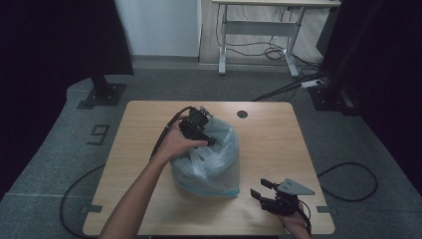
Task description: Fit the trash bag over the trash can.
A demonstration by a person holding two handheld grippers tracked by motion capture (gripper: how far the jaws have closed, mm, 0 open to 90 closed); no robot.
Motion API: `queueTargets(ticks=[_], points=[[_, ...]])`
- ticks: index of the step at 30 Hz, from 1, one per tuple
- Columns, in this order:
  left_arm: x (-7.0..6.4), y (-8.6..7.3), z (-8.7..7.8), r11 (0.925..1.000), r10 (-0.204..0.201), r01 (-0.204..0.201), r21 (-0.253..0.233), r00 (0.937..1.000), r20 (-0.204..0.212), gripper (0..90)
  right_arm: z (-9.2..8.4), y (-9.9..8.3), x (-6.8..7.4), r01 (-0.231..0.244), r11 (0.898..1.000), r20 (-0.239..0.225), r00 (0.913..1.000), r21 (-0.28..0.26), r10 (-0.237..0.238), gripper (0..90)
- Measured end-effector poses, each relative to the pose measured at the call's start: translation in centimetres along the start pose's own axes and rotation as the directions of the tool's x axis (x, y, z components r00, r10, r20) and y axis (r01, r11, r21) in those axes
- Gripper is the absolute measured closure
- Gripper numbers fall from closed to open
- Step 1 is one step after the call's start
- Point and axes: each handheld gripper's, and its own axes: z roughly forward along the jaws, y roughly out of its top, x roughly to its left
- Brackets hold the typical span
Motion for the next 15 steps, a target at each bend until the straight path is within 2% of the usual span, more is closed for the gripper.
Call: queueTargets(ticks=[2,9,12,15], points=[[0.1,0.1,0.5,0.9996,-0.005,0.004,0.026,1.0000,0.006,32.5,0.0,0.0,0.0,-0.001,1.000,0.000,1.0000,-0.001,0.001,38.2],[0.0,0.3,1.2,0.9986,-0.001,0.000,0.053,0.9998,0.019,31.7,0.0,0.0,-0.1,-0.003,1.000,0.003,1.0000,0.002,0.003,38.4],[0.1,0.3,1.2,0.9989,-0.003,0.002,0.047,0.9997,0.024,31.2,0.0,0.0,-0.1,-0.004,1.000,0.003,1.0000,0.002,0.004,38.4],[0.1,0.2,0.6,1.0000,0.002,-0.002,0.010,0.9998,0.018,31.3,-0.1,0.0,-0.1,-0.003,1.000,0.005,1.0000,0.003,0.003,38.4]])
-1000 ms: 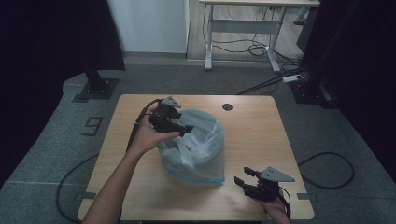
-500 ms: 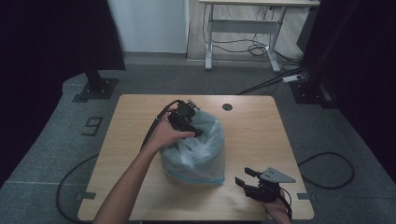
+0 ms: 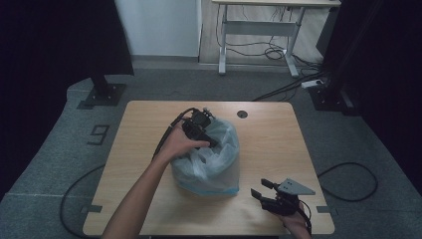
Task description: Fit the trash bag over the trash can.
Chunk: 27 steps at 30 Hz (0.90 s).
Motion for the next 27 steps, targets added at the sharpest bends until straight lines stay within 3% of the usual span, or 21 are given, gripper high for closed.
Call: queueTargets(ticks=[6,15,19,23,27], points=[[-0.7,0.0,-2.0,0.9940,0.019,-0.016,-0.108,0.9995,0.026,32.4,-0.1,0.0,-0.1,-0.007,1.000,0.003,1.0000,-0.007,0.007,38.3],[-2.9,0.5,-2.5,0.9868,0.085,-0.075,-0.143,0.9946,0.060,31.9,0.0,0.0,0.1,0.000,1.000,0.002,1.0000,-0.002,0.000,38.3],[-3.7,0.7,-2.3,0.9855,0.114,-0.106,-0.132,0.9917,0.059,31.7,0.0,0.0,0.0,-0.003,1.000,0.009,1.0000,0.002,0.003,38.3],[-3.8,1.1,-1.0,0.9905,0.125,-0.122,-0.063,0.9913,0.041,31.8,0.0,0.1,0.1,-0.001,1.000,0.008,1.0000,0.000,0.001,38.3],[-3.9,1.2,0.1,0.9906,0.136,-0.135,-0.024,0.9900,0.039,31.9,-0.1,0.1,0.0,-0.001,1.000,0.006,1.0000,-0.003,0.001,38.3]])
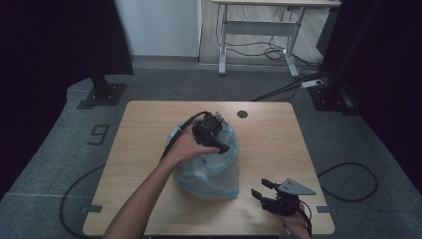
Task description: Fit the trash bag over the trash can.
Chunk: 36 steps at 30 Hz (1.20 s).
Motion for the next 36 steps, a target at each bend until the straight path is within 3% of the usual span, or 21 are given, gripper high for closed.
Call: queueTargets(ticks=[8,12,16,20,24,32,36], points=[[-0.5,0.1,1.4,0.9983,0.020,-0.020,0.054,0.9997,0.012,32.2,0.0,0.0,0.0,-0.003,1.000,0.000,1.0000,0.002,0.003,38.4],[-0.5,0.1,1.4,0.9984,0.019,-0.019,0.053,0.9997,0.013,32.2,0.0,0.0,0.0,-0.004,1.000,0.000,1.0000,0.001,0.004,38.4],[-0.2,-0.2,0.0,0.9999,0.000,0.000,-0.011,1.0000,0.008,32.0,0.0,0.0,-0.1,-0.004,1.000,0.001,1.0000,0.002,0.004,38.4],[0.1,-0.8,-2.2,0.9959,-0.023,0.023,-0.088,0.9997,0.005,32.0,-0.1,0.0,-0.2,-0.007,1.000,0.004,1.0000,-0.003,0.007,38.3],[0.0,-1.9,-4.0,0.9926,-0.025,0.025,-0.119,0.9997,0.001,31.8,-0.1,0.0,-0.2,-0.008,1.000,0.006,1.0000,-0.001,0.008,38.4],[0.2,-4.8,-5.7,0.9936,-0.037,0.033,-0.108,0.9987,-0.034,31.8,0.2,0.0,0.0,-0.008,1.000,0.004,1.0000,0.003,0.008,38.3],[0.8,-5.8,-5.8,0.9963,-0.055,0.051,-0.069,0.9972,-0.050,39.3,0.3,0.0,0.1,-0.003,1.000,0.001,1.0000,0.008,0.003,38.4]])
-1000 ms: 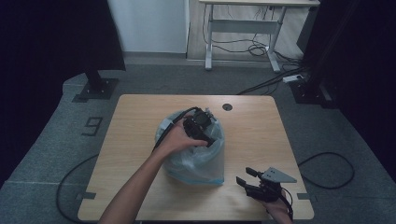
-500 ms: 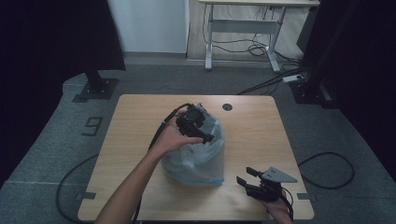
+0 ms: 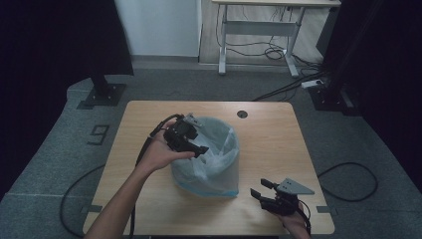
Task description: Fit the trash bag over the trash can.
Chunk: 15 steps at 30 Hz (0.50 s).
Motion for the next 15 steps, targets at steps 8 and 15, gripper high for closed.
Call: queueTargets(ticks=[8,15], points=[[0.8,-0.3,2.1,0.9966,-0.035,0.034,0.075,0.9993,0.011,40.1,0.1,-0.1,0.0,-0.003,1.000,0.001,1.0000,0.003,0.003,38.4],[0.9,-0.2,3.6,0.9885,-0.041,0.038,0.147,0.9990,0.018,39.3,-0.1,0.0,-0.1,-0.004,1.000,0.003,1.0000,-0.001,0.004,38.4]])
